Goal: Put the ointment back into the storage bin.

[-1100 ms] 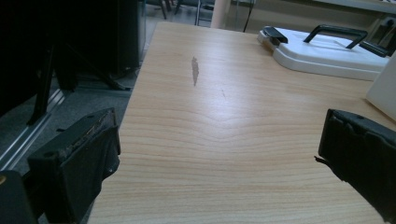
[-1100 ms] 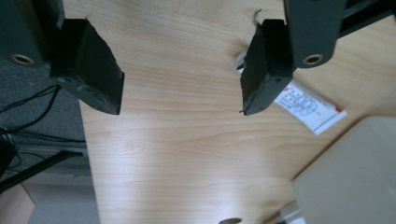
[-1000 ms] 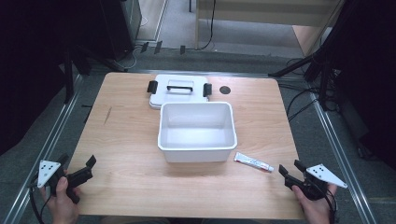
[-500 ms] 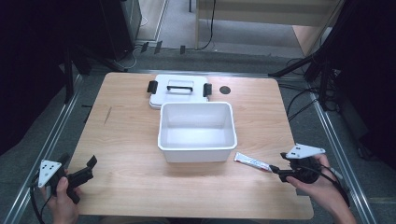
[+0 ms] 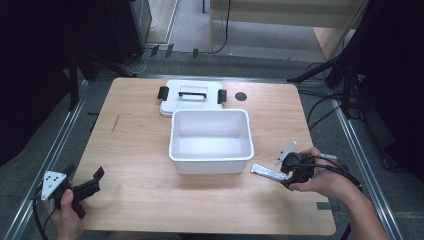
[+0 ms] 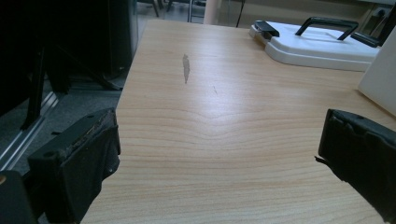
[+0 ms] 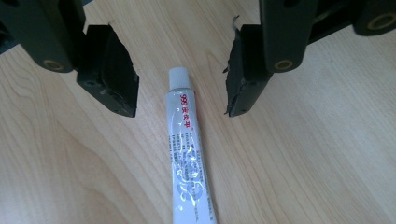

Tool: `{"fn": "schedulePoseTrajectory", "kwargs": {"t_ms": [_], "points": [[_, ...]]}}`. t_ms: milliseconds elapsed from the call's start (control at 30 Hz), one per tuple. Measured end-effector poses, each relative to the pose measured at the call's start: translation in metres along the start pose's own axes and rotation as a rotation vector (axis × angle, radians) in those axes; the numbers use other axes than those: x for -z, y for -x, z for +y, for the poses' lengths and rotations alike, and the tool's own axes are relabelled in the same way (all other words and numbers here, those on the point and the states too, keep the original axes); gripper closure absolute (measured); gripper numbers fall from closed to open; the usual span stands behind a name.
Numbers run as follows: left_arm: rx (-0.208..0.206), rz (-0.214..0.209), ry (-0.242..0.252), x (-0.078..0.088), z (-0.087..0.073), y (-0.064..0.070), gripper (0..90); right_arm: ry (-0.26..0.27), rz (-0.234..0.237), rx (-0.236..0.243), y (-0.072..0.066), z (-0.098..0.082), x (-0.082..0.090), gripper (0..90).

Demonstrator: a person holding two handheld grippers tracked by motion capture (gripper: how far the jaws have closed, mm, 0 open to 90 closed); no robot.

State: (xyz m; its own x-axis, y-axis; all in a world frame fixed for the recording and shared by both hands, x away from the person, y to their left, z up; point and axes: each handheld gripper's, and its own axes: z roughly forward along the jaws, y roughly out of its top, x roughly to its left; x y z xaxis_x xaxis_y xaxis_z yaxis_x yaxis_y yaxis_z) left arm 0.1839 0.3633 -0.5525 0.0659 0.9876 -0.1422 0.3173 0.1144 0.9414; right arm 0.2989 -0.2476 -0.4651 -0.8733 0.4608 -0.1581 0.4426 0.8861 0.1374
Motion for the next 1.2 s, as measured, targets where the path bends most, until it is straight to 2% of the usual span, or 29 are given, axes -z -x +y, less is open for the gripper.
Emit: {"fn": "schedulePoseTrajectory", "kwargs": {"t_ms": [67,100,133,200,267,300,367,433,600,633,667,700,800,900,1100,1200], "points": [[0.0,0.001,-0.001,0.0,0.0,0.0,0.0,-0.038,0.017,0.006,0.001,0.008,-0.005,48.6],[0.0,0.001,-0.001,0.0,0.0,0.0,0.0,-0.038,0.017,0.006,0.001,0.008,-0.005,48.6],[0.0,0.0,-0.002,0.0,0.0,0.0,0.0,-0.054,0.034,0.004,0.004,0.017,-0.011,53.2],[0.0,-0.002,-0.003,0.0,0.0,0.0,0.0,-0.073,0.047,0.022,0.005,0.023,-0.016,54.9],[0.001,-0.003,-0.003,0.0,0.0,-0.001,0.0,-0.082,0.048,0.031,0.005,0.026,-0.019,55.5],[0.001,-0.005,-0.003,0.0,0.0,-0.001,0.0,-0.099,0.047,0.056,0.005,0.029,-0.024,57.0],[0.003,-0.006,-0.002,0.0,0.0,-0.001,0.0,-0.112,0.052,0.058,0.006,0.03,-0.027,57.3],[0.003,-0.007,-0.002,0.0,0.0,-0.001,0.0,-0.129,0.049,0.089,0.007,0.031,-0.033,57.3],[0.004,-0.006,-0.004,-0.001,0.0,-0.001,0.0,-0.126,0.038,0.113,0.008,0.034,-0.037,60.0],[0.003,-0.006,-0.004,-0.001,0.0,-0.001,0.0,-0.123,0.03,0.109,0.009,0.035,-0.038,64.6],[0.003,-0.007,-0.004,-0.001,0.0,-0.001,0.0,-0.126,0.058,0.076,0.01,0.034,-0.038,66.3],[0.005,-0.007,-0.003,-0.001,0.0,-0.001,0.0,-0.122,0.072,0.064,0.01,0.034,-0.038,66.7],[0.006,-0.007,-0.003,-0.001,0.0,-0.001,0.0,-0.131,0.075,0.052,0.011,0.034,-0.038,68.8],[0.004,-0.007,-0.005,-0.001,0.0,-0.001,0.0,-0.142,0.092,0.037,0.01,0.032,-0.04,69.7],[0.003,-0.006,-0.006,-0.001,0.0,-0.001,0.1,-0.146,0.095,0.007,0.011,0.033,-0.042,70.4],[0.004,-0.007,-0.006,-0.001,0.0,-0.001,0.1,-0.147,0.106,-0.041,0.012,0.036,-0.046,70.5]]}}
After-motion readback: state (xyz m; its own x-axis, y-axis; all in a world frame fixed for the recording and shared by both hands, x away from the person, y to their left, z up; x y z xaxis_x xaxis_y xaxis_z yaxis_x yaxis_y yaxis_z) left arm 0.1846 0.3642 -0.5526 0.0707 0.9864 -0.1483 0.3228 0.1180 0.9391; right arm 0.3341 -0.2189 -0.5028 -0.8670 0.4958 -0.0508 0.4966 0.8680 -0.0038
